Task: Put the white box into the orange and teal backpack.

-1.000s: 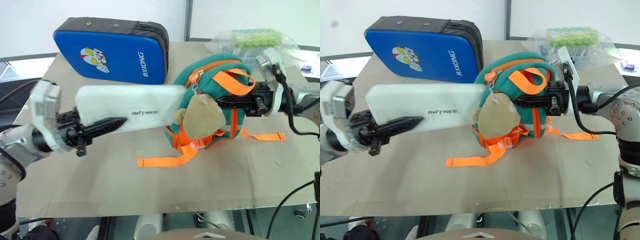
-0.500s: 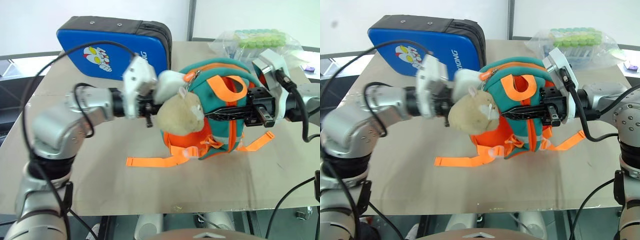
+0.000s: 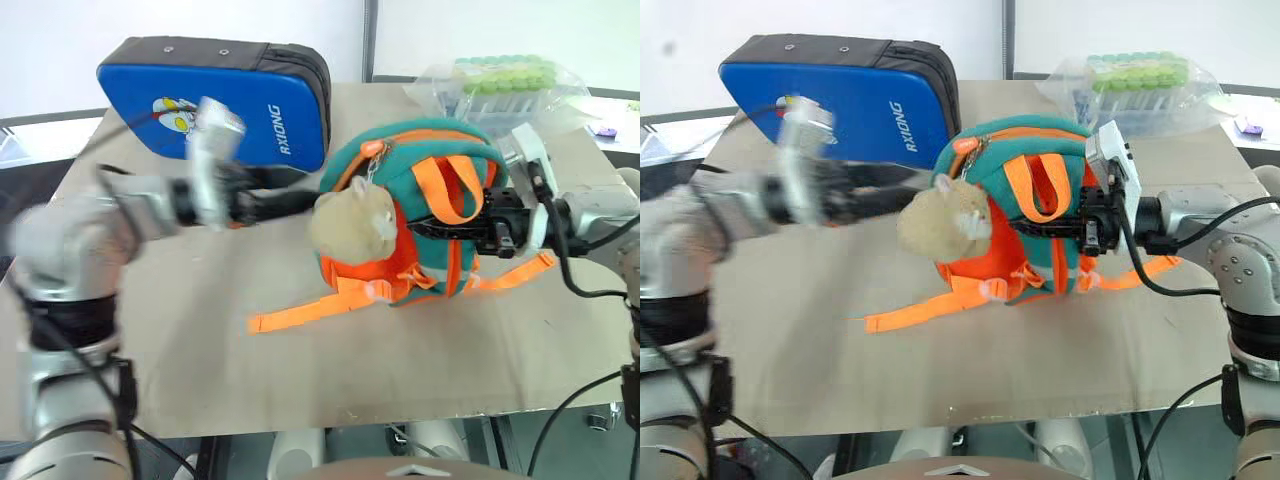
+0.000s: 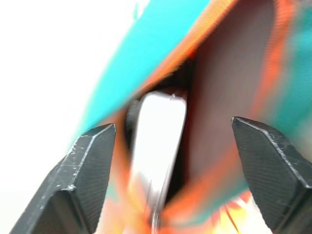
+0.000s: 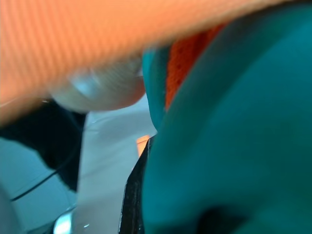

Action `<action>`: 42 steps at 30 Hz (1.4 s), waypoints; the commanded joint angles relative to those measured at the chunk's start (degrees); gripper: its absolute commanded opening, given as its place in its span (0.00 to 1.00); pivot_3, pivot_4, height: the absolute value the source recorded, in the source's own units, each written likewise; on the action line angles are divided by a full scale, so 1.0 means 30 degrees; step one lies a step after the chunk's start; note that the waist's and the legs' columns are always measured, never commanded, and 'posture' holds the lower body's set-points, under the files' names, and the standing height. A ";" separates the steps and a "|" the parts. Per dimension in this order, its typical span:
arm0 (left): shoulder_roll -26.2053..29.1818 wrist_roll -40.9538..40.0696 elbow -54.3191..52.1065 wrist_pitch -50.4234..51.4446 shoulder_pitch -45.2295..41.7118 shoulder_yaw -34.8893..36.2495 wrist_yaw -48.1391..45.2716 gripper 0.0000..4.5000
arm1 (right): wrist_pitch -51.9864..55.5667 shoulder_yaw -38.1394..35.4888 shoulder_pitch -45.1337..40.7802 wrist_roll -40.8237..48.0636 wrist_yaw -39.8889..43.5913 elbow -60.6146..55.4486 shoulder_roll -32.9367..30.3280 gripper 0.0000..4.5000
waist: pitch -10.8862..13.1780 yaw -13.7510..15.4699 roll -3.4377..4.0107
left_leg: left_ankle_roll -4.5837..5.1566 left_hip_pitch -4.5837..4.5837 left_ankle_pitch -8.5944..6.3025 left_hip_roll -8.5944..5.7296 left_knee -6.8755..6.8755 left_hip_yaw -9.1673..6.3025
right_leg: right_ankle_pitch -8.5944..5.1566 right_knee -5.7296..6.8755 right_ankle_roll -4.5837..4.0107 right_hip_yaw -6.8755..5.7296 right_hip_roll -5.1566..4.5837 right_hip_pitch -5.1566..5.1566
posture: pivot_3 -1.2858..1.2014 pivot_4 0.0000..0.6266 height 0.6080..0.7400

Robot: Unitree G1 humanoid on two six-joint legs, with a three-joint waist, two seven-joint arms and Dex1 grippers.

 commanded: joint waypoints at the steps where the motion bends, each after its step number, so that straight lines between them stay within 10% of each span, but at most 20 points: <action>1: 0.1277 -0.3257 0.0828 0.2643 0.0499 0.2928 -0.0959 0.82 | -0.0944 0.0006 -0.0354 -0.0983 -0.0634 0.0481 0.0589 0.00 | 0.0001 0.0082 0.0002 | 0.0000 0.0004 0.0000 -0.0003 0.0000 0.0008 | 0.0000 0.0003 0.0000 0.0007 -0.0004 0.0000 | 0.52 0.24 1.00; 21: -0.5504 -1.2121 -0.2814 0.2828 0.1047 -0.0286 1.1051 0.82 | 0.0062 0.0218 -0.1290 -0.0714 -0.1567 -0.0253 0.1647 0.00 | -0.0004 0.0112 -0.0011 | -0.0003 0.0028 0.0002 -0.0034 0.0031 -0.0035 | 0.0010 0.0011 0.0001 -0.0004 -0.0040 0.0068 | 0.52 0.24 1.00; 29: -0.5478 -1.4459 -0.1759 0.1875 0.0885 -0.0230 1.2871 0.15 | 0.0152 -0.0397 -0.0996 -0.0650 -0.2294 -0.0320 0.1753 0.00 | -0.0005 0.0177 -0.0013 | -0.0003 0.0012 0.0002 -0.0045 0.0038 -0.0017 | 0.0011 -0.0013 0.0002 -0.0002 -0.0051 0.0070 | 0.52 0.24 1.00; 35: -0.3335 -1.9451 0.0061 0.0093 0.2743 0.3414 1.2692 0.13 | 0.0707 -0.4393 -0.1816 0.2536 -0.5699 0.2436 0.3404 0.00 | -0.0003 0.0024 -0.0009 | -0.0005 0.0024 0.0003 -0.0026 0.0027 -0.0026 | 0.0011 0.0002 -0.0001 0.0003 -0.0042 0.0058 | 0.52 0.24 1.00; 42: -0.1593 -1.8550 0.0563 0.0425 0.7050 0.4375 1.1647 0.13 | 0.0055 -0.6841 -0.2425 0.4609 -0.9266 0.4537 0.4116 0.00 | -0.0001 0.0179 -0.0003 | -0.0004 -0.0003 0.0002 -0.0036 0.0022 0.0008 | 0.0010 -0.0029 -0.0001 -0.0003 -0.0050 0.0049 | 0.52 0.24 1.00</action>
